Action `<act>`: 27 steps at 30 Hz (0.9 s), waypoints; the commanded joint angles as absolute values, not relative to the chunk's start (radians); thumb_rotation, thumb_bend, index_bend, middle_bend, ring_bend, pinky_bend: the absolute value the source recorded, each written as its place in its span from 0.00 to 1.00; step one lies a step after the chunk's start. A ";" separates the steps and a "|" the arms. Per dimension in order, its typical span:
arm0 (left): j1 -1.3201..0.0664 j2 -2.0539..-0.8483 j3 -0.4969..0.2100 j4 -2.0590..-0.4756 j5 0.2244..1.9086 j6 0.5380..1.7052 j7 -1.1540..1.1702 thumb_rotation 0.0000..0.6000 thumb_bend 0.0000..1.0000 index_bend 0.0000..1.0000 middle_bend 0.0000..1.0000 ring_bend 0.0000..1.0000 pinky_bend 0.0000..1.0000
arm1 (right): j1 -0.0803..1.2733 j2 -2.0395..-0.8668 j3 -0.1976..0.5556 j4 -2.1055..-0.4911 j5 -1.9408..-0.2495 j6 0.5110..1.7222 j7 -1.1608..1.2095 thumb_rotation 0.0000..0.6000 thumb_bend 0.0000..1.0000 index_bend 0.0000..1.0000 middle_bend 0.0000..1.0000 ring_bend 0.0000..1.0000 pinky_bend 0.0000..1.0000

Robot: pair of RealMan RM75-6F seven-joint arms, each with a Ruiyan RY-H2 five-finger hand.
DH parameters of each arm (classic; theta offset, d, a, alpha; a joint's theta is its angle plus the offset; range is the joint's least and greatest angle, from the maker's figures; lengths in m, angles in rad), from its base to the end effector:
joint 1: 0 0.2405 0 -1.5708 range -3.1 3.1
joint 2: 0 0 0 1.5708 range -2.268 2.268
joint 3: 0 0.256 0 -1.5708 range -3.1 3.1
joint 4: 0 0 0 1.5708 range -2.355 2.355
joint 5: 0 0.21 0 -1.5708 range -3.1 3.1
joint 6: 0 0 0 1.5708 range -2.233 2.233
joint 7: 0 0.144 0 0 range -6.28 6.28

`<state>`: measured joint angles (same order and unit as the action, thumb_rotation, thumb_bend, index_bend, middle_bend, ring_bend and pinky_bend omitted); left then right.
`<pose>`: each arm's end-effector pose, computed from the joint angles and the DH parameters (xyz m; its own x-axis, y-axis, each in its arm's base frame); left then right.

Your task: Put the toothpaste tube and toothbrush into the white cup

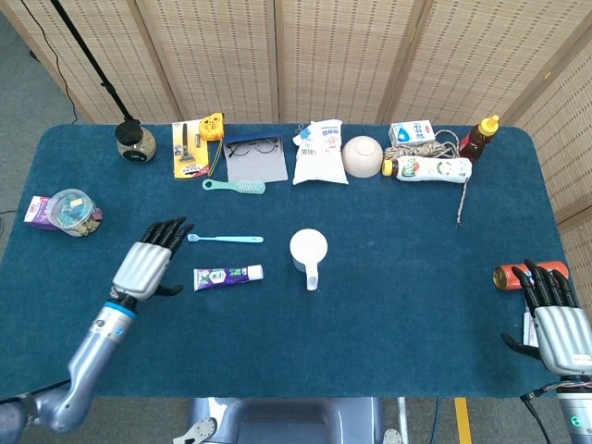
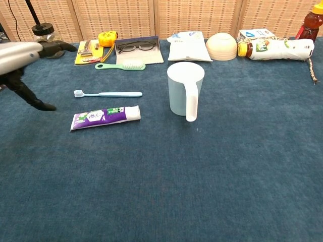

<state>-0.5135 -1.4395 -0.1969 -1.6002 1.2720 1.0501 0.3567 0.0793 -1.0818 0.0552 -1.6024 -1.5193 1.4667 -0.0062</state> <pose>-0.1899 0.3050 0.0261 0.4382 0.1864 0.8793 0.8758 -0.3085 -0.3711 -0.3148 -0.1807 0.1694 0.4445 -0.0139 0.8957 -0.8957 -0.0217 0.4441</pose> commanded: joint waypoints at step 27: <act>-0.714 -1.842 -0.199 -1.345 1.029 1.054 0.738 1.00 0.13 0.37 0.36 0.33 0.43 | 0.091 -1.078 0.056 -1.574 -1.527 1.458 0.095 1.00 0.00 0.00 0.00 0.00 0.00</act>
<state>-0.7106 -1.8348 -0.2022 -1.3504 1.0364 1.0501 0.7271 0.0908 -1.0778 0.0559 -1.5738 -1.5272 1.4577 0.0942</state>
